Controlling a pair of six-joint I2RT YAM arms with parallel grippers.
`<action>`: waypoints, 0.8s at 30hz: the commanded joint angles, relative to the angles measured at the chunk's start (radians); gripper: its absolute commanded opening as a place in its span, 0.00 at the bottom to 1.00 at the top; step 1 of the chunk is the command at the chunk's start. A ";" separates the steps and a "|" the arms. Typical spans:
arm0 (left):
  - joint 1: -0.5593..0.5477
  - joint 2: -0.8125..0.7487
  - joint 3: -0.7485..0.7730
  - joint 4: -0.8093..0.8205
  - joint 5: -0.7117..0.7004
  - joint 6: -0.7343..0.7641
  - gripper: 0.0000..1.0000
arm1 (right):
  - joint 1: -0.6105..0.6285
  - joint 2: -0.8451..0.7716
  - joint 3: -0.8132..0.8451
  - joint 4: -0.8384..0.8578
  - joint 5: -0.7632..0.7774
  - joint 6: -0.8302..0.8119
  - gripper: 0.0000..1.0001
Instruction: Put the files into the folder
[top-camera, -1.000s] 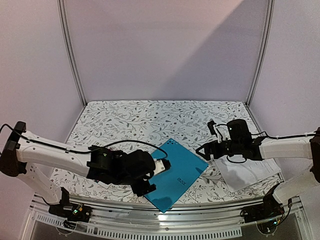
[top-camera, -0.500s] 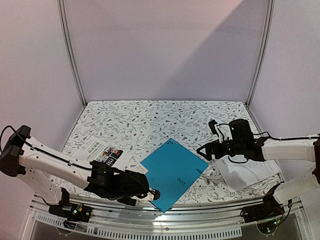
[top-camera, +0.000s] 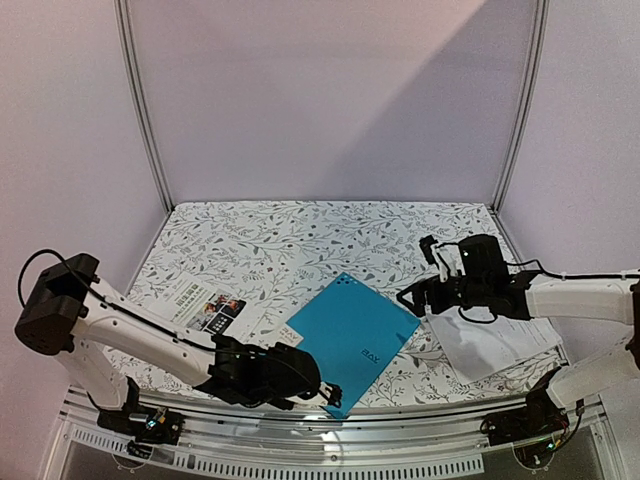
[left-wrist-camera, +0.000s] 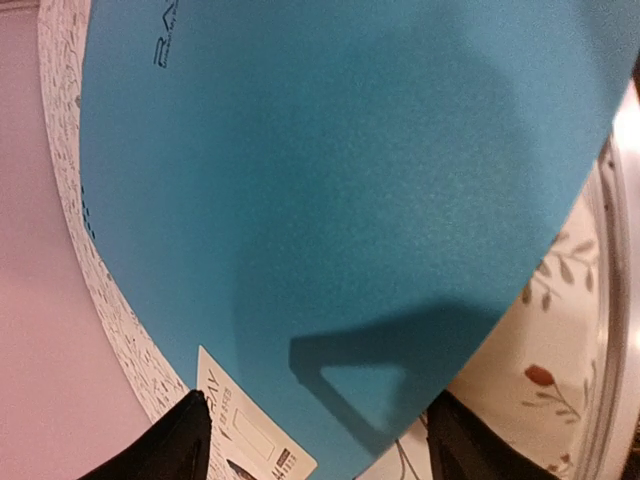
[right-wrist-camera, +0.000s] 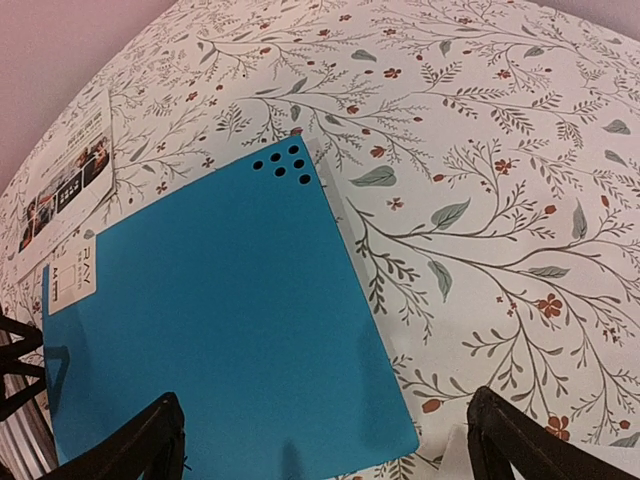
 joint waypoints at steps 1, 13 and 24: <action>0.032 0.045 0.040 0.118 -0.015 -0.014 0.72 | 0.003 -0.024 0.022 -0.047 0.073 0.005 0.97; 0.043 0.090 0.009 0.376 -0.133 -0.040 0.46 | -0.018 -0.063 0.031 -0.049 0.118 0.049 0.97; 0.089 0.099 0.002 0.560 -0.225 -0.115 0.08 | -0.050 -0.090 0.024 -0.047 0.161 0.102 0.98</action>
